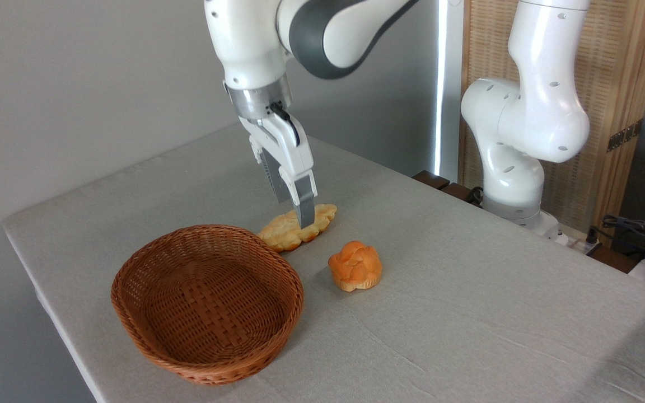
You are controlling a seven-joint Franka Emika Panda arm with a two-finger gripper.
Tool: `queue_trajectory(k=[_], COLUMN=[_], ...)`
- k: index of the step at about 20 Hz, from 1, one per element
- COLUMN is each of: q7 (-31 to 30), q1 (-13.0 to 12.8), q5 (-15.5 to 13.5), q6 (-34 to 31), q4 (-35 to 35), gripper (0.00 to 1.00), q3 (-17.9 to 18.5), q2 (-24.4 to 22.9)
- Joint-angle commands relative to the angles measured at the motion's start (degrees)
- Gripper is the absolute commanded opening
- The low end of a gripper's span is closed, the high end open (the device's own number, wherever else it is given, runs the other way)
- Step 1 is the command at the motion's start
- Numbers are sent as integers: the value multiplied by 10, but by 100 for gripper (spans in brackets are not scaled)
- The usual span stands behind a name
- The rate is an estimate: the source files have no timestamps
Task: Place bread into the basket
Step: 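Lower the gripper onto the flat pastry and close on it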
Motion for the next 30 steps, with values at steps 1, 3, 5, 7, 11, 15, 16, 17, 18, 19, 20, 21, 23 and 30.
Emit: queue_trajectory(k=[1, 3, 5, 7, 11, 15, 16, 17, 18, 19, 20, 21, 23, 30], q7=[-12, -12, -11, -11, -11, -11, -9, -6, -5, -4, -4, -4, -4, -4], q1=[-21, -23, -23, -23, -24, -25, -26, -26, -26, -26, -26, -26, -26, -26], q5=[-8, -10, -32, -37, -38, -38, -37, -37, -37, -37, -37, -37, -37, -35], q6=[45, 53, 61, 73, 76, 95, 96, 96, 96, 95, 95, 93, 86, 40], q4=[-34, -39, -41, -45, -49, -57, -57, -57, -57, -57, -57, -57, -56, -56], gripper=[100, 100, 100, 100, 100, 89, 70, 49, 34, 27, 24, 24, 25, 27], q3=[3, 3, -1, -1, -8, -13, -13, -13, -13, -13, -13, -13, -13, -20], q2=[2, 6, 13, 13, 22, 27, 28, 30, 31, 30, 30, 30, 29, -8])
